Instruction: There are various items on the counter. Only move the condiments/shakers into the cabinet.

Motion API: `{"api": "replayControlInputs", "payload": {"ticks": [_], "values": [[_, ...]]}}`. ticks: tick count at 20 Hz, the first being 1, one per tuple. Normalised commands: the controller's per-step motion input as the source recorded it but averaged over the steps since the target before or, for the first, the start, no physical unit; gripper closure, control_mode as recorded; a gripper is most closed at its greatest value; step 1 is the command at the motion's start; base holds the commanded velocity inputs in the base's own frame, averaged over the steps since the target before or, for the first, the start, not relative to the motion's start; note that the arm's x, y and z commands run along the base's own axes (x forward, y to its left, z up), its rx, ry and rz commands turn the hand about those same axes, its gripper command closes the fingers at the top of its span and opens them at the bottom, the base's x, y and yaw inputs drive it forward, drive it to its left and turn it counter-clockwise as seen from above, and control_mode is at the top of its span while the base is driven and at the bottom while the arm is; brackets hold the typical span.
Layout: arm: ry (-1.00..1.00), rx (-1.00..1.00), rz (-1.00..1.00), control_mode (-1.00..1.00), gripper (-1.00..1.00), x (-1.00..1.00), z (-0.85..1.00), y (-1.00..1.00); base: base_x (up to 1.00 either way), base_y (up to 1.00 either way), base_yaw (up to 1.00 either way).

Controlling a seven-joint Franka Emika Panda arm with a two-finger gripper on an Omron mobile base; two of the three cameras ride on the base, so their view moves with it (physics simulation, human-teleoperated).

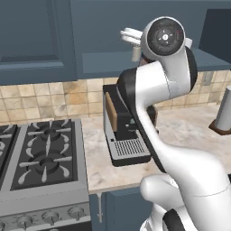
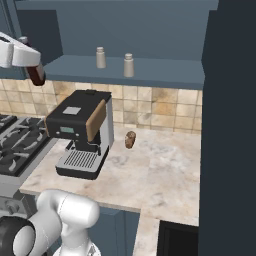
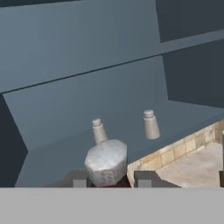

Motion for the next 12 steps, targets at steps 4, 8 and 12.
{"api": "replayControlInputs", "payload": {"ticks": [4, 8, 12], "values": [[0.0, 0.0, -0.19, -1.0, 1.0, 0.32, 0.02, 0.14, 0.0, 0.0, 0.0], [0.12, 0.0, -0.11, -1.0, 1.0, 0.58, 0.01, 0.0, 0.0, 0.0, 0.0], [0.11, 0.0, -0.11, -1.0, 1.0, 0.71, 0.02, 0.0, 0.0, 0.0, 0.0]]}}
